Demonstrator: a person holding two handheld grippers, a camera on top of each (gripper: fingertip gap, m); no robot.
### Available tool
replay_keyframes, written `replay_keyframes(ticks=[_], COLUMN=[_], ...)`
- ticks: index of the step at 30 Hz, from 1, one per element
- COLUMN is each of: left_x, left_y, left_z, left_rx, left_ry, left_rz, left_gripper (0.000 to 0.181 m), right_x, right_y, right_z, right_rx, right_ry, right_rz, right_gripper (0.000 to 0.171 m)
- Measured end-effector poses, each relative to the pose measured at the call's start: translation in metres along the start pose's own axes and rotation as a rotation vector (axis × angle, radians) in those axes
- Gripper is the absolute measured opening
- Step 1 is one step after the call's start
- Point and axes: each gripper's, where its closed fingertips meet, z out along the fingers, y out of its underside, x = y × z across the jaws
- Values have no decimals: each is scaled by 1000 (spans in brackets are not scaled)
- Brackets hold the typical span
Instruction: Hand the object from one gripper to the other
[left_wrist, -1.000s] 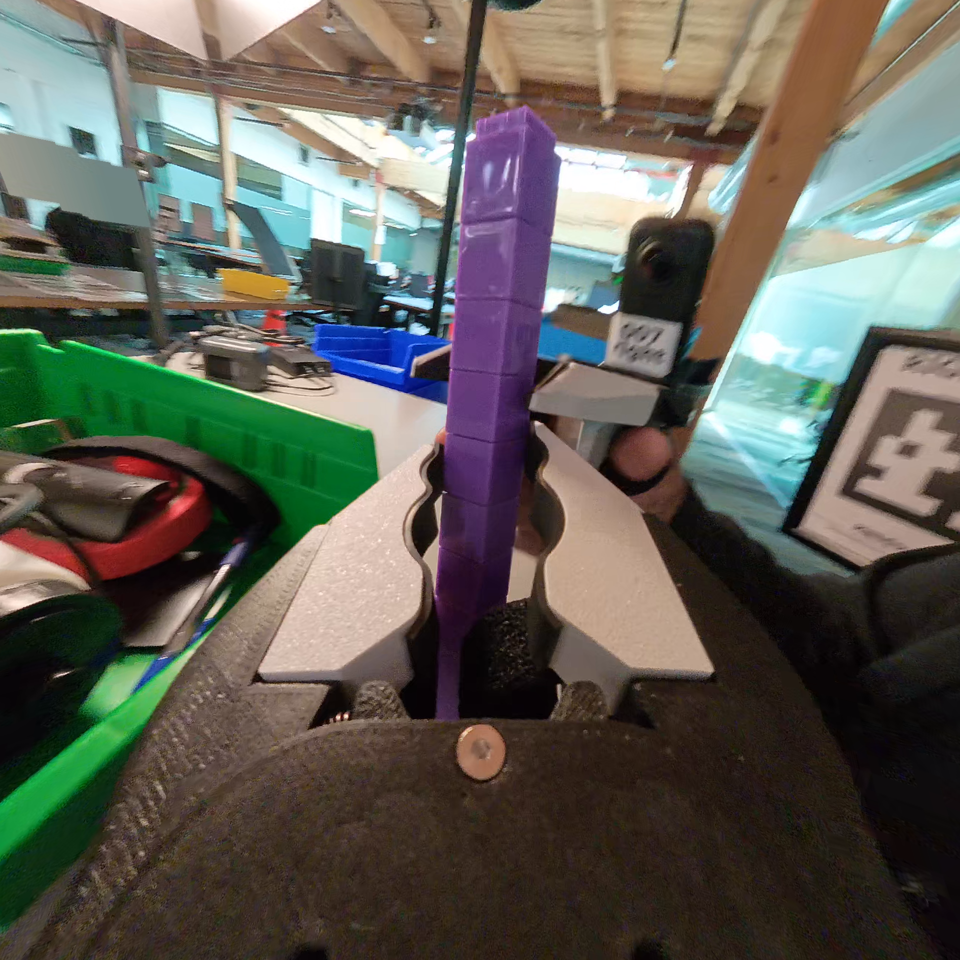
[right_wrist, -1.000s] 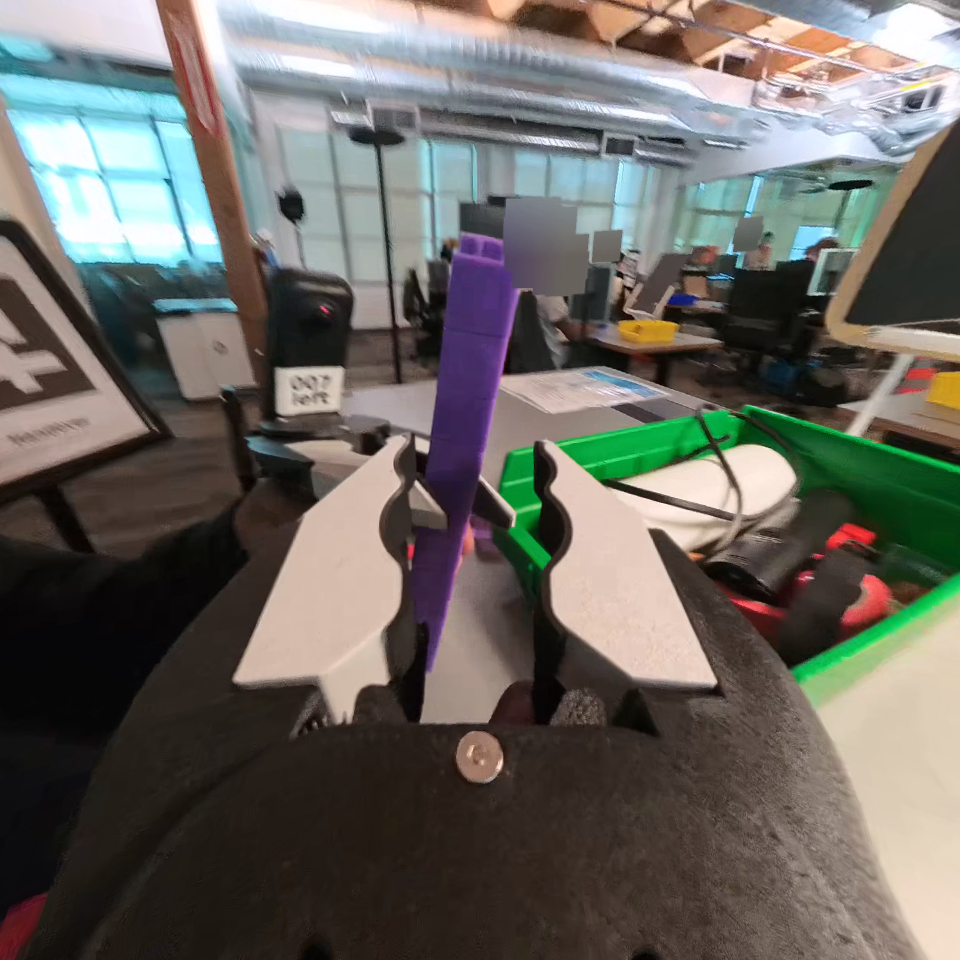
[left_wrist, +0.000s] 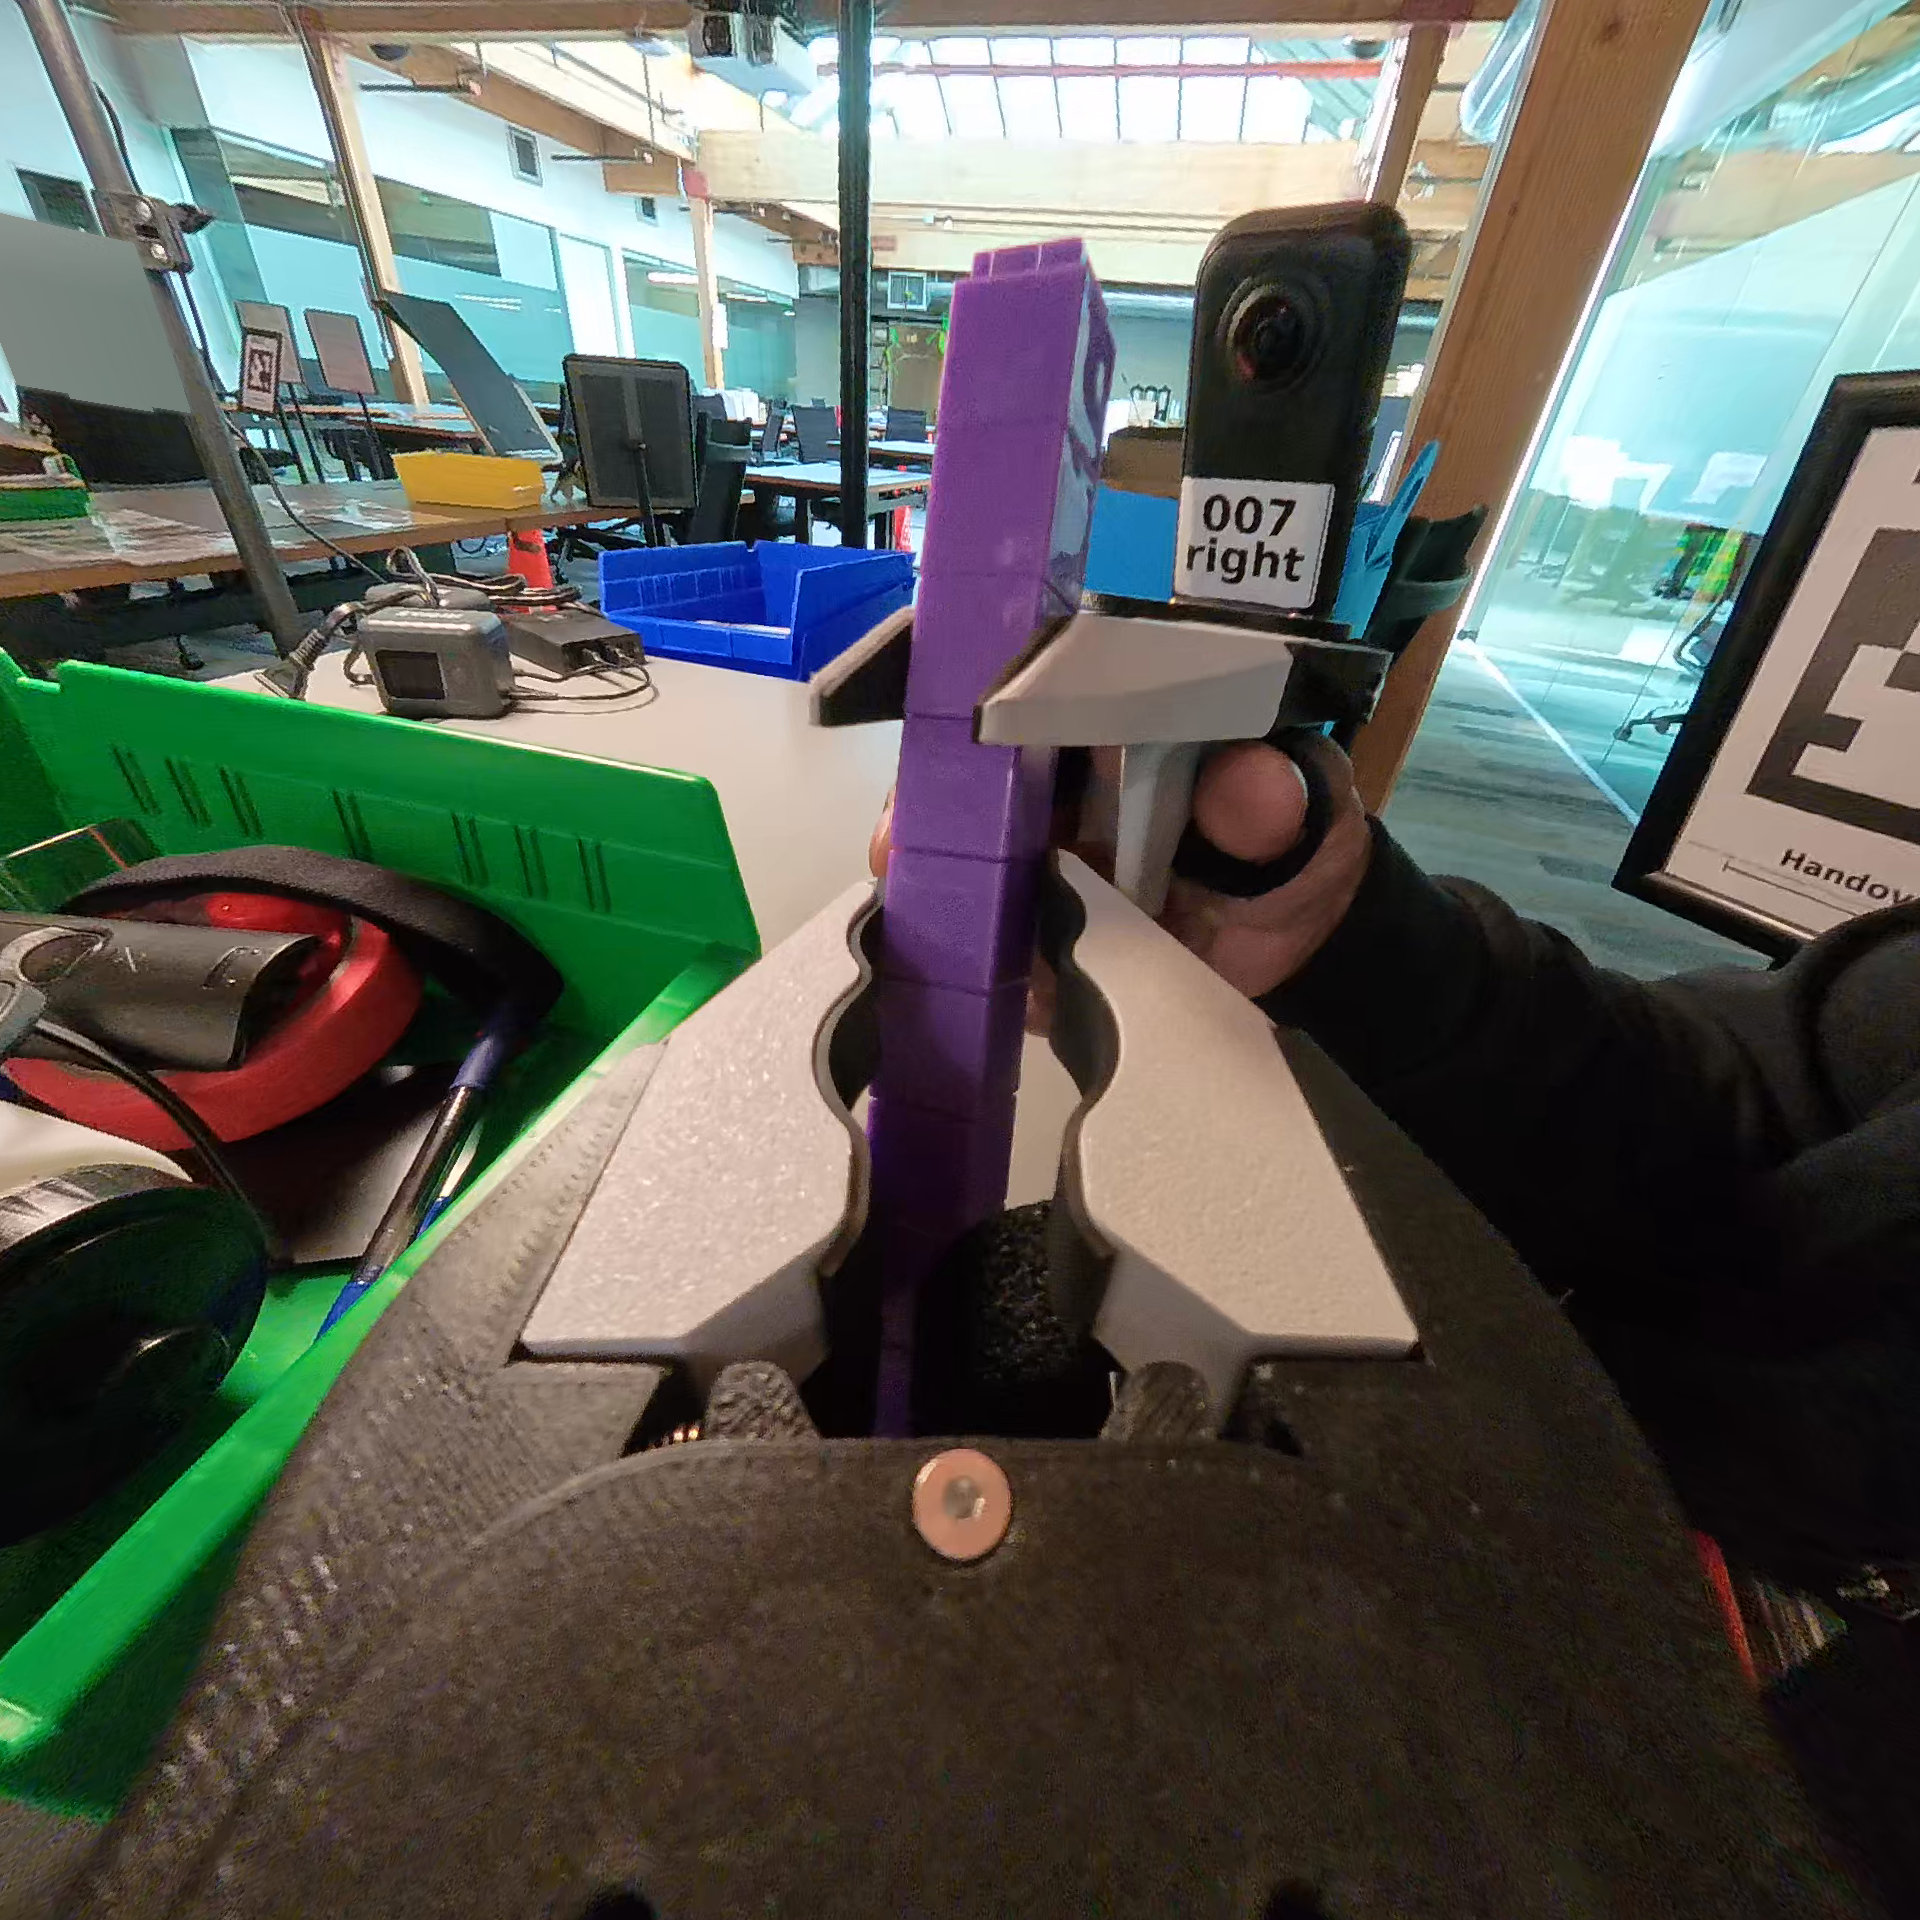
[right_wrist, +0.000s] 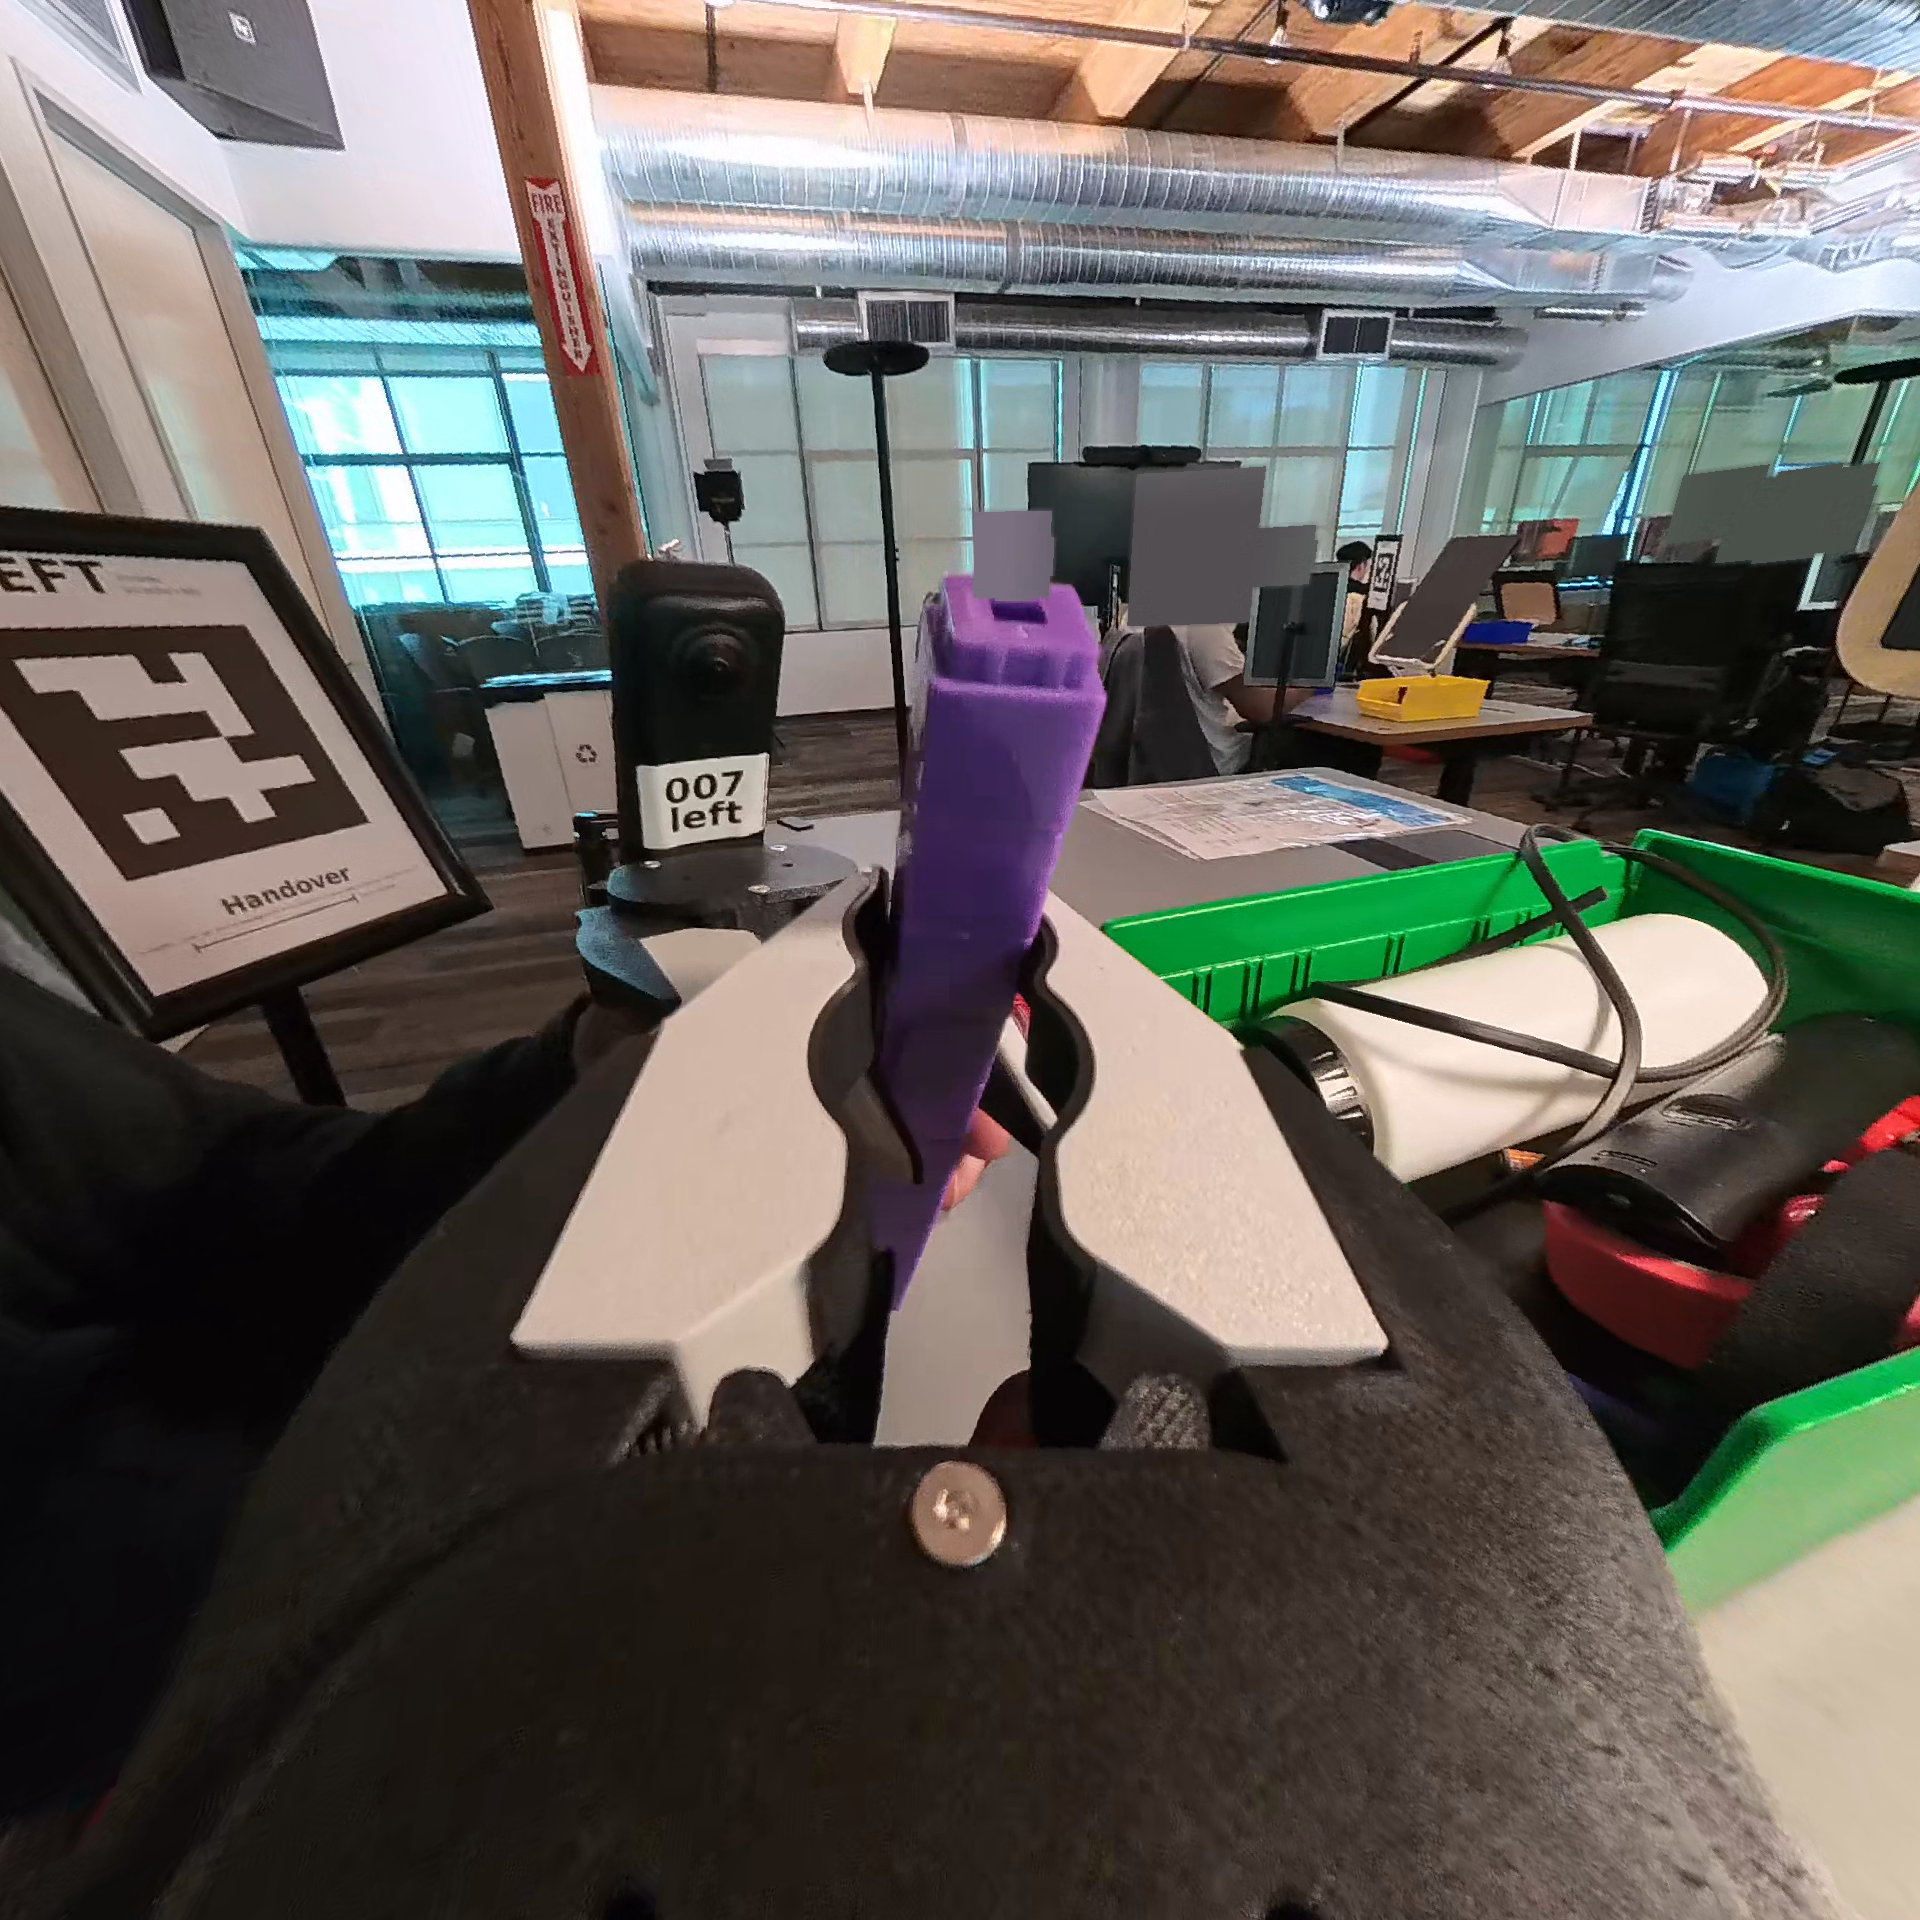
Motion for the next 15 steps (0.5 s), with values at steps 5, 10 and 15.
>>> replay_keyframes(ticks=[5,10,15], left_x=[8,10,-1], left_y=[4,10,-5], left_z=[1,1,-8], left_rx=[-27,-73,10], left_ry=[37,46,10], left_rz=[26,62,15], left_gripper=[28,28,25], right_x=[-7,-7,4], right_y=[0,2,-15], right_z=[-3,0,-8], right_rx=[-11,-9,81], right_ry=[-59,-70,-13], right_rz=[18,59,76], right_gripper=[23,24,41])
